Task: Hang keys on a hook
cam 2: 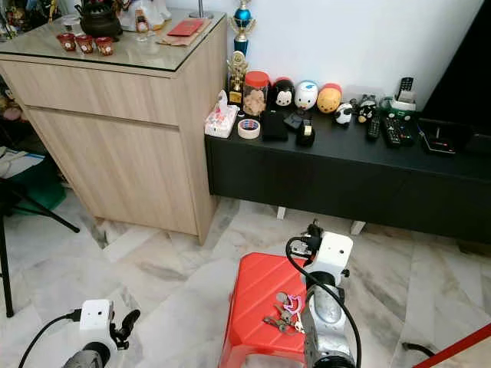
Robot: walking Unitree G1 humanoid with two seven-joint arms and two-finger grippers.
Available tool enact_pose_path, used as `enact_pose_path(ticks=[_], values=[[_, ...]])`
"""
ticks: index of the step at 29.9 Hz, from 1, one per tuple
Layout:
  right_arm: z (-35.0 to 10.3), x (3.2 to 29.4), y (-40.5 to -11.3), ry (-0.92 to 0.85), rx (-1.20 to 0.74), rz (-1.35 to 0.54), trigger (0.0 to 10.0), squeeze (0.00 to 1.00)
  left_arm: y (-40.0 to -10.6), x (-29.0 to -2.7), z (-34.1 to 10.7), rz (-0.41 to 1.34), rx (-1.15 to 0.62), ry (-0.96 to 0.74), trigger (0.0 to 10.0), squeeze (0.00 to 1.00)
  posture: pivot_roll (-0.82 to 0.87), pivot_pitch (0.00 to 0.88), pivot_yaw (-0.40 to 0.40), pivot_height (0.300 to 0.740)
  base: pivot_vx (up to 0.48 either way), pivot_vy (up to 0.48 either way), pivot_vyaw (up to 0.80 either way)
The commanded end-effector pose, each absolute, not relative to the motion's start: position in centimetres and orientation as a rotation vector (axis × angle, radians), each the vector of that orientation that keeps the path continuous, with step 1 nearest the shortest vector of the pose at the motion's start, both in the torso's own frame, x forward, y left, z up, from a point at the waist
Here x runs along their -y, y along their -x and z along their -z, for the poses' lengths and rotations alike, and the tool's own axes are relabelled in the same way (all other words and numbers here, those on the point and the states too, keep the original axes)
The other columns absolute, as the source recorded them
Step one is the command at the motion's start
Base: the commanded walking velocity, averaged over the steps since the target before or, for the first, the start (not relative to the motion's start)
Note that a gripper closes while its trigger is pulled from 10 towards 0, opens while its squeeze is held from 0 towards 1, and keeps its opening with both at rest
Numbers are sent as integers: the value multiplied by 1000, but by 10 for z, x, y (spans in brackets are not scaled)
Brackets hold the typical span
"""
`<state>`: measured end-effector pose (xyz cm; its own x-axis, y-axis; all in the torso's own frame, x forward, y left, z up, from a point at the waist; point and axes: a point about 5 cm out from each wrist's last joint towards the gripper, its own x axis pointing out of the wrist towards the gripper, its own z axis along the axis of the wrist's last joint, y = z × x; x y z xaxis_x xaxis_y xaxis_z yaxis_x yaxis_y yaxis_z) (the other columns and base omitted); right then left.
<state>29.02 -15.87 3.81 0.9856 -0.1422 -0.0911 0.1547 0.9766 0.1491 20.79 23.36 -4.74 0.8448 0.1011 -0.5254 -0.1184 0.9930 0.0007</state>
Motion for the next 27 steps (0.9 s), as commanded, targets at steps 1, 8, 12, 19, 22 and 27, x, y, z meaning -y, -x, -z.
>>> enact_pose_path(ticks=[1,8,12,19,22,27], values=[[-38,158,-290,-150,-87,150,10000,0,-201,-239,52,-139,-592,43,10000,0,69,0,-61,740,0,0,0],[-36,158,-289,-152,-93,155,10000,0,-201,-239,52,-126,-597,36,10000,0,72,0,-58,740,-208,0,0],[-37,157,-289,-151,-94,154,10000,0,-203,-239,51,-127,-595,38,10000,0,71,0,-58,740,-270,0,0],[-37,157,-290,-153,-95,158,10000,0,-204,-237,51,-122,-589,36,10000,0,72,0,-59,740,-285,0,0],[-37,157,-290,-154,-98,159,10000,0,-204,-236,51,-122,-587,38,10000,0,72,0,-59,740,-284,0,0],[-36,155,-290,-155,-103,155,10000,0,-204,-236,51,-122,-583,38,10000,0,74,3,-61,740,-286,0,0]])
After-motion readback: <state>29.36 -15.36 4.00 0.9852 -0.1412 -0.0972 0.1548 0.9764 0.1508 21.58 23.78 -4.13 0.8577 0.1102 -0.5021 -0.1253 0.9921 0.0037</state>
